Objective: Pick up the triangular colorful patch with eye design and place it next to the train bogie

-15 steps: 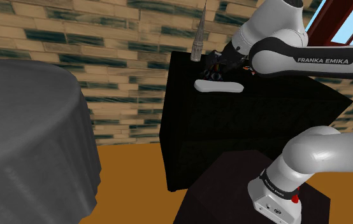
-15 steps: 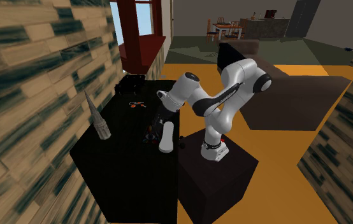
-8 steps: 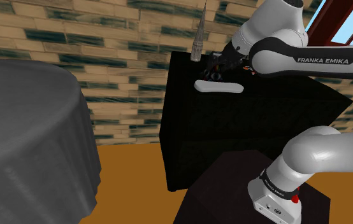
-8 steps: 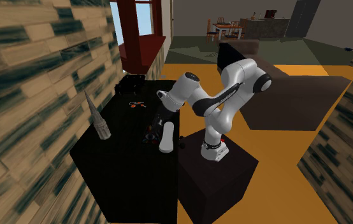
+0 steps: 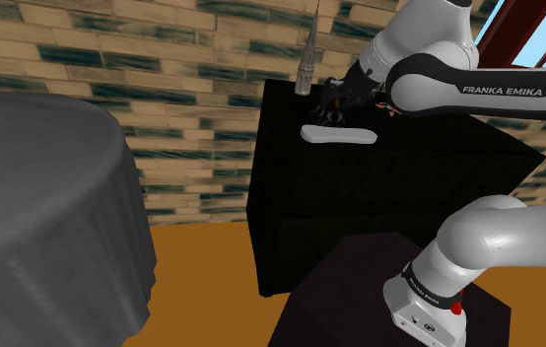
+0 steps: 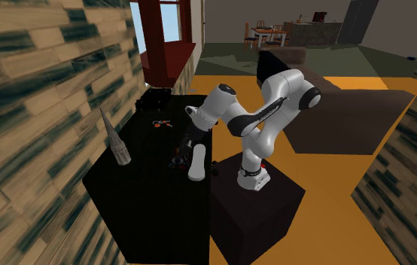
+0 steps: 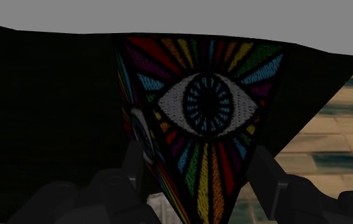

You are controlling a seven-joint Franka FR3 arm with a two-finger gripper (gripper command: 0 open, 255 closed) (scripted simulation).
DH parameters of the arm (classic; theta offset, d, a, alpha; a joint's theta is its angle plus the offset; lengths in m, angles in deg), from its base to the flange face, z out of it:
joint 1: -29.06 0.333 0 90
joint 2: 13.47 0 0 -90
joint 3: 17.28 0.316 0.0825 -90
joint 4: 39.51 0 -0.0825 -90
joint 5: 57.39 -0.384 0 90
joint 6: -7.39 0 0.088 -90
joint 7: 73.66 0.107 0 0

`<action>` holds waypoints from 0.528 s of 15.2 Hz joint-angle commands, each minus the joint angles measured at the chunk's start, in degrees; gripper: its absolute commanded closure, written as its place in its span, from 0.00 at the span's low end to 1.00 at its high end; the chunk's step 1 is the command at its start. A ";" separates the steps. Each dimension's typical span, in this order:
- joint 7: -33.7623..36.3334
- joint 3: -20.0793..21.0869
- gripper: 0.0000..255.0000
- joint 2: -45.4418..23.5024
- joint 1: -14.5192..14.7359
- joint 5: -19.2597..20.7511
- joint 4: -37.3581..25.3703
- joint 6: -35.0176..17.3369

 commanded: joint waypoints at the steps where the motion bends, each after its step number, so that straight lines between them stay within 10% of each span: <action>1: -0.41 -0.32 1.00 -0.01 -0.01 -0.03 -1.32 1.30; 8: -1.57 -1.08 1.00 -0.26 -0.04 -0.15 -6.74 6.42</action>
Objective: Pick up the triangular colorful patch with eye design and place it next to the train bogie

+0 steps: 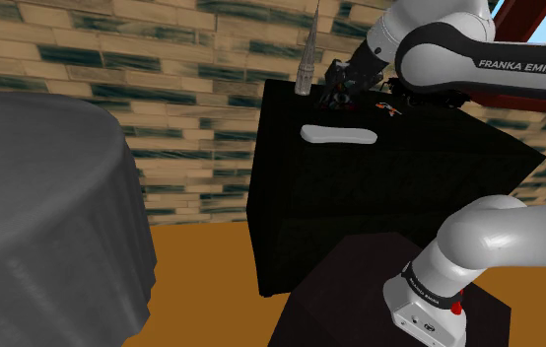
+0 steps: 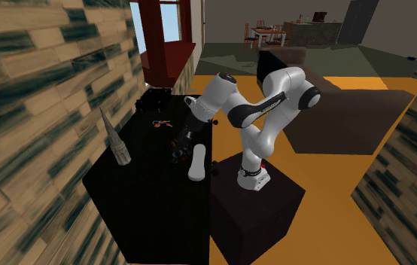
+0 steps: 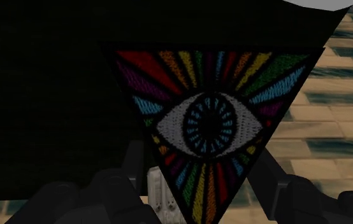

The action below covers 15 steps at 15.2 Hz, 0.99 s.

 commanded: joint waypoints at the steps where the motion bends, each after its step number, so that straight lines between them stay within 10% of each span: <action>1: -0.34 -0.22 1.00 -0.12 -0.03 -0.02 -1.57 1.42; 15: -2.25 -1.14 1.00 -2.53 -0.54 -0.03 -13.77 11.10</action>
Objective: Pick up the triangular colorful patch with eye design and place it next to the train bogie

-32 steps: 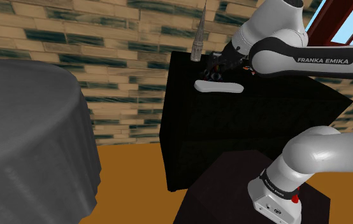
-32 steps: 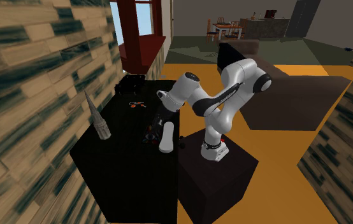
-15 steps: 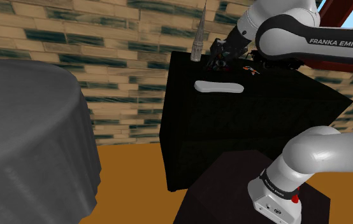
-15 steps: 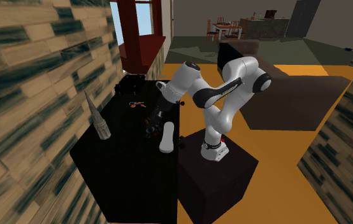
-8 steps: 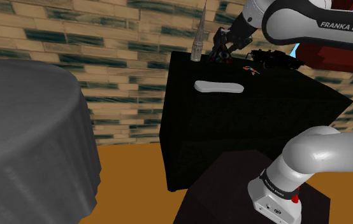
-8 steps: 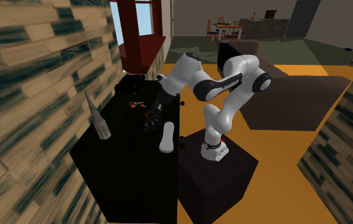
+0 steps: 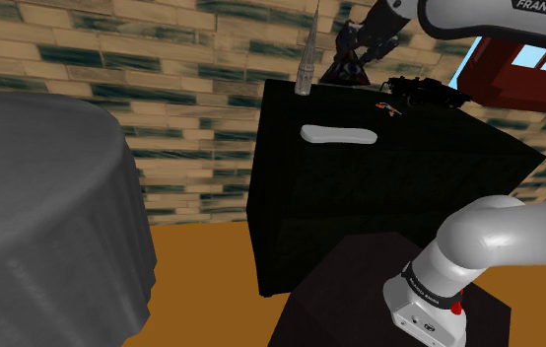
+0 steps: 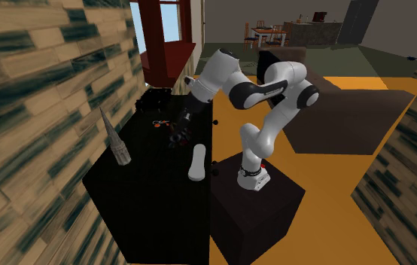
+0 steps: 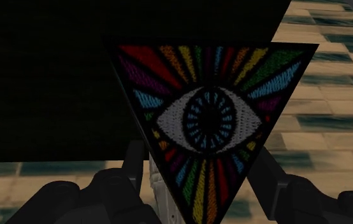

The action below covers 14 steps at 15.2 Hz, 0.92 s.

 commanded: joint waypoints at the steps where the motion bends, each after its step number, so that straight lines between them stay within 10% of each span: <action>1: -0.18 0.00 1.00 -0.67 -0.13 0.03 -2.13 1.44; 8: -0.97 -0.20 1.00 -2.69 -0.54 0.11 -8.92 6.15; 14: -8.82 -8.38 1.00 3.06 -0.36 0.79 -4.32 6.60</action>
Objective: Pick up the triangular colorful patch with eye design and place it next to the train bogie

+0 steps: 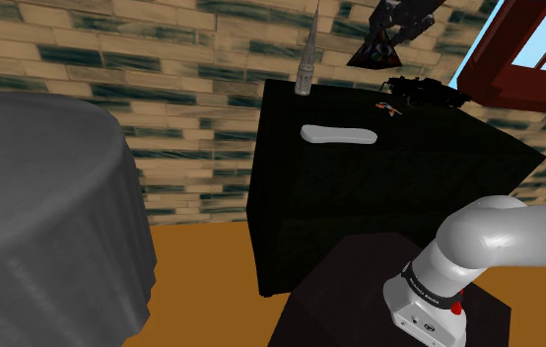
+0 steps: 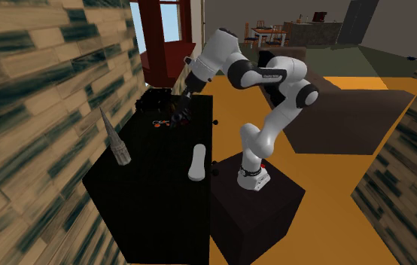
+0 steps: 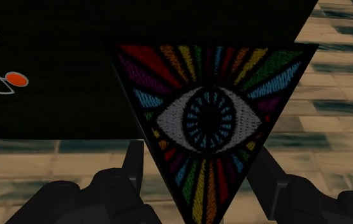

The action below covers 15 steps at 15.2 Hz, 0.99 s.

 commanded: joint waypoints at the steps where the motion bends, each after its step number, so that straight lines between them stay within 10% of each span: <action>1: -2.34 -2.43 1.00 1.70 -0.04 0.37 1.75 -0.30; 15: -20.78 -21.67 1.00 6.92 -1.69 5.05 2.37 2.05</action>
